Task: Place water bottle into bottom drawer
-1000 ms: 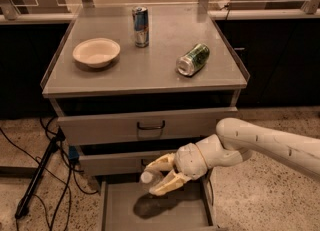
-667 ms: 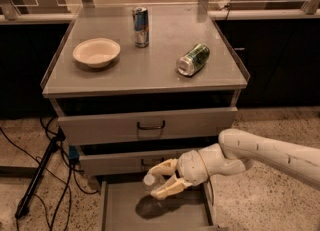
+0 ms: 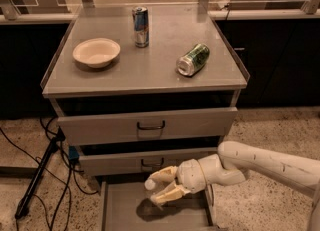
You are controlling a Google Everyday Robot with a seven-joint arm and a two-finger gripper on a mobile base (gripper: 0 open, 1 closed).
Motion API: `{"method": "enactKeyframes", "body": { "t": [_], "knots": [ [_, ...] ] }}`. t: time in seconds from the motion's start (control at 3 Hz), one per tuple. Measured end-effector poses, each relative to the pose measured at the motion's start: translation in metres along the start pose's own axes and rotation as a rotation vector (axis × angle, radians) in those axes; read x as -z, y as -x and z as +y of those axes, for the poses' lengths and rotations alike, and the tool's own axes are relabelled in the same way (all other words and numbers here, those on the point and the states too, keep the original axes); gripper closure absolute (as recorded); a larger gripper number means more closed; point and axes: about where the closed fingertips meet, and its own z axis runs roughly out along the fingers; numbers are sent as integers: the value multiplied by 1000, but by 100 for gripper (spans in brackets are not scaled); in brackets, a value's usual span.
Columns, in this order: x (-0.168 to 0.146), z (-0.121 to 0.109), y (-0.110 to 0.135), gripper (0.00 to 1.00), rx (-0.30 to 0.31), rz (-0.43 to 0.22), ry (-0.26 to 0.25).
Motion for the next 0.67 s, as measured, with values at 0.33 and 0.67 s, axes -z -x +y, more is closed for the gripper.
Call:
{"method": "enactKeyframes", "body": {
  "t": [0.33,0.67],
  "knots": [
    [-11,-6,-17,100,-22,-32,-30],
    [-17,-17,-36,100,-35,-47,-78]
  ]
}}
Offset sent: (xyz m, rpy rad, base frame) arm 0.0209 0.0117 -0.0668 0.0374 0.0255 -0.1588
